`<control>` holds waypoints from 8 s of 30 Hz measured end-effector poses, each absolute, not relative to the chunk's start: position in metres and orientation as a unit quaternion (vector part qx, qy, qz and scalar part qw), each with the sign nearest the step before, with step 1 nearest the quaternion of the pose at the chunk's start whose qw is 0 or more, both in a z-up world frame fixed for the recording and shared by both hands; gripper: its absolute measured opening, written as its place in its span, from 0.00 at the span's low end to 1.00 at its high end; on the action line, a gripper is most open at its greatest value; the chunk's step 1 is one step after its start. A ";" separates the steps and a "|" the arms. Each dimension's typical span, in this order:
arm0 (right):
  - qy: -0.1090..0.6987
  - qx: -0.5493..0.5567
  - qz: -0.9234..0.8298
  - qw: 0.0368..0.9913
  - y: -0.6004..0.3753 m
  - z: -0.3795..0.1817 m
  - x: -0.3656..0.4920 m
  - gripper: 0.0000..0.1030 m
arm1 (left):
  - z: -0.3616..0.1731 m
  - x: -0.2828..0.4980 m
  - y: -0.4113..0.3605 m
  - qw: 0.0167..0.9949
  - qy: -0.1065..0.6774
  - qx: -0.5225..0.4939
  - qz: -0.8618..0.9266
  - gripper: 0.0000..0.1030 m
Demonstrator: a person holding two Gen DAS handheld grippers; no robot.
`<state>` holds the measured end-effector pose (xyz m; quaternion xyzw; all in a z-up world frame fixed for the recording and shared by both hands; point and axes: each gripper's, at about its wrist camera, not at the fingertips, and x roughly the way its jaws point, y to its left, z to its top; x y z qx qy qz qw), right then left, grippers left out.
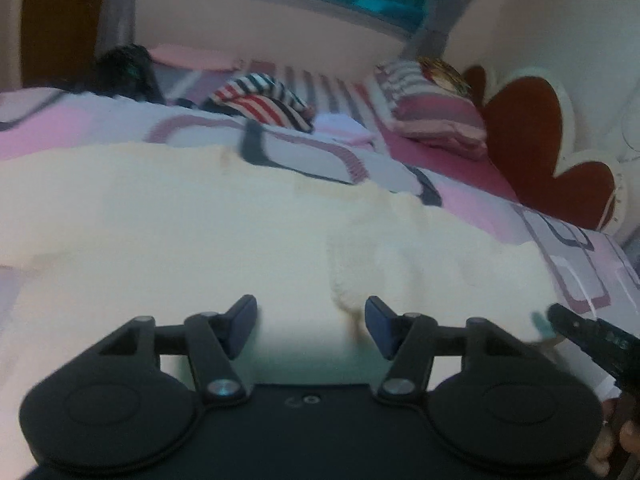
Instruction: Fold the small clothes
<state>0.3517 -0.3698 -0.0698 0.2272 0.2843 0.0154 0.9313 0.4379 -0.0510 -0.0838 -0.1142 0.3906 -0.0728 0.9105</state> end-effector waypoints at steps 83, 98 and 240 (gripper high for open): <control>0.323 0.116 0.092 0.934 -0.312 -0.083 0.464 0.00 | -0.085 0.453 0.025 0.946 0.323 0.029 0.001 0.76; 0.349 0.082 0.119 0.926 -0.264 -0.088 0.379 0.00 | -0.103 0.429 -0.012 0.933 0.358 0.024 -0.028 0.71; 0.342 0.164 0.077 0.922 -0.263 -0.050 0.376 0.00 | -0.048 0.440 0.039 0.954 0.268 -0.099 -0.085 0.02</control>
